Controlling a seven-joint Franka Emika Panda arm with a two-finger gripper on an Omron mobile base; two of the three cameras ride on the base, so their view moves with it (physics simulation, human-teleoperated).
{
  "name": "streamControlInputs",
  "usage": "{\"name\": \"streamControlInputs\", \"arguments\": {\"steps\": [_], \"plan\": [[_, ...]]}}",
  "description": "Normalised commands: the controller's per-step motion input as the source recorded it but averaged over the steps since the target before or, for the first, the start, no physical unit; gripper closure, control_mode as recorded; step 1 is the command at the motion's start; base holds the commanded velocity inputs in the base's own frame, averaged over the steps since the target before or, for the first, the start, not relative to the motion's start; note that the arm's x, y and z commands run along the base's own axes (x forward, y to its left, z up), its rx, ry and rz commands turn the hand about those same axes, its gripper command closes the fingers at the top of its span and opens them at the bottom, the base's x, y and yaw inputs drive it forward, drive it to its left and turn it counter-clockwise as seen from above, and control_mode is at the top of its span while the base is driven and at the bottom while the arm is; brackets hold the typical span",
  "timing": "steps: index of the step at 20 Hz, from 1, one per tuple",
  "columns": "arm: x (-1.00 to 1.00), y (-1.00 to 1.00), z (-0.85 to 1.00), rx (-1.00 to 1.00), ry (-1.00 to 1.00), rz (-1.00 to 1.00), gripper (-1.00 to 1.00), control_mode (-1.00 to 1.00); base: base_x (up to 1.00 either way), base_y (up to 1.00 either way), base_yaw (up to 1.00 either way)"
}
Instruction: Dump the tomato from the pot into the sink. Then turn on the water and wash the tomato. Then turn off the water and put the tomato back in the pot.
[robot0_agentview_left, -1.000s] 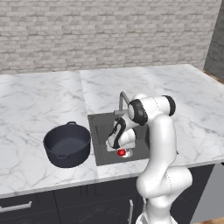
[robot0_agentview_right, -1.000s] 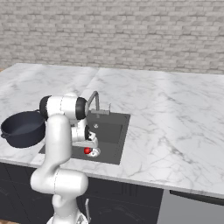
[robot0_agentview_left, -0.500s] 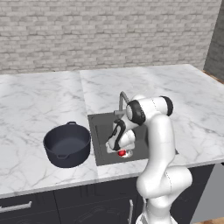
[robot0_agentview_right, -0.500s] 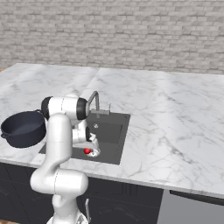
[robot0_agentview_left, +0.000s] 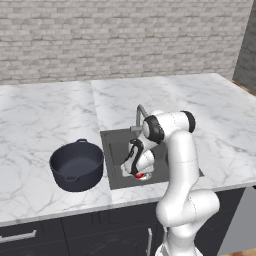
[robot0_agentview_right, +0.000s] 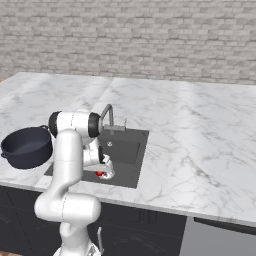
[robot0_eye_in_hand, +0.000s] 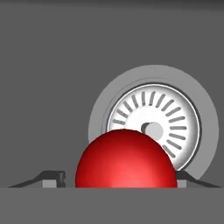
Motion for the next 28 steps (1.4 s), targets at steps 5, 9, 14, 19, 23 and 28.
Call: {"name": "streamControlInputs", "arguments": {"steps": [5, 9, 14, 19, 23, 28], "plan": [[0.0, 0.0, 0.0, 0.0, -0.01, 0.0, 1.0, -1.0, 0.0, 0.0, 0.0], [-0.08, 0.01, 0.13, 0.0, -0.08, 0.0, 1.0, -1.0, 0.0, 0.0, 0.0], [-0.28, 0.08, 0.59, 0.0, -0.18, 0.0, 1.0, -1.0, 0.0, 0.0, 0.0], [-0.25, 0.15, 0.58, 0.0, -0.15, 0.0, 1.0, -1.0, 0.0, 0.0, 0.0], [-0.23, 0.14, 0.68, 0.0, -0.11, 0.0, 1.0, -1.0, 0.0, 0.0, 0.0], [-0.04, 0.03, 0.83, 0.0, -0.08, 0.0, 1.0, -1.0, 0.0, 0.0, 0.0]]}}
